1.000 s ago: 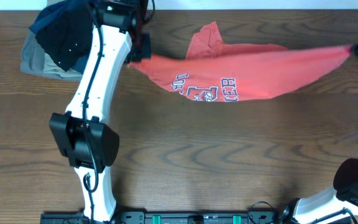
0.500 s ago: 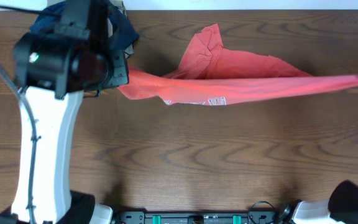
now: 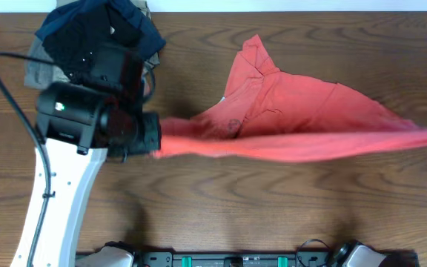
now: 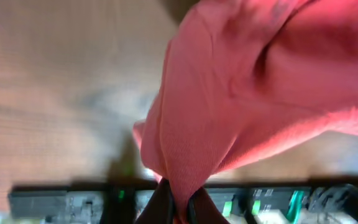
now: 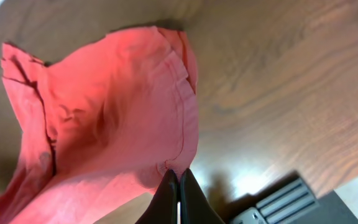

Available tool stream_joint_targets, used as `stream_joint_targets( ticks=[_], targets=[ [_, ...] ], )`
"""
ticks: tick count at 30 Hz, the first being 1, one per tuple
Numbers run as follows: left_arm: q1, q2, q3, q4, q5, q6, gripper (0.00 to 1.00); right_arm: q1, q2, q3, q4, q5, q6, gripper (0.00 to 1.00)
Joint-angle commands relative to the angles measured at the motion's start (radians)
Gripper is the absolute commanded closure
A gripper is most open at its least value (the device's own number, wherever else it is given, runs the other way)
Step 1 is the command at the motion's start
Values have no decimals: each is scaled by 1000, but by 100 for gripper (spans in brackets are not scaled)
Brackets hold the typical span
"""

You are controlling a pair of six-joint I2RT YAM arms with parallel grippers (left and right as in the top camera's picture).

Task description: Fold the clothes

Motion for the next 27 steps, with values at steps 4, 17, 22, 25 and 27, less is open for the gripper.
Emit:
stream_joint_targets(
  ticks=[4, 17, 22, 25, 27],
  targets=[
    [-2, -90, -195, -74, 11, -29, 94, -8, -111, -175, -2, 34, 6, 95],
    [-2, -127, -453, 137, 36, -32, 15, 23, -140, -315, 85, -20, 10, 1],
    [-2, -103, -457, 348, 37, -31, 16, 68, -140, -344, 156, -71, 10, 5],
    [-2, -71, -457, 447, 76, 0, 30, 104, -141, -393, 206, -74, 10, 18],
    [-7, -36, -460, 505, 141, 58, 37, 132, -141, -444, 252, -84, 10, 34]
  ],
)
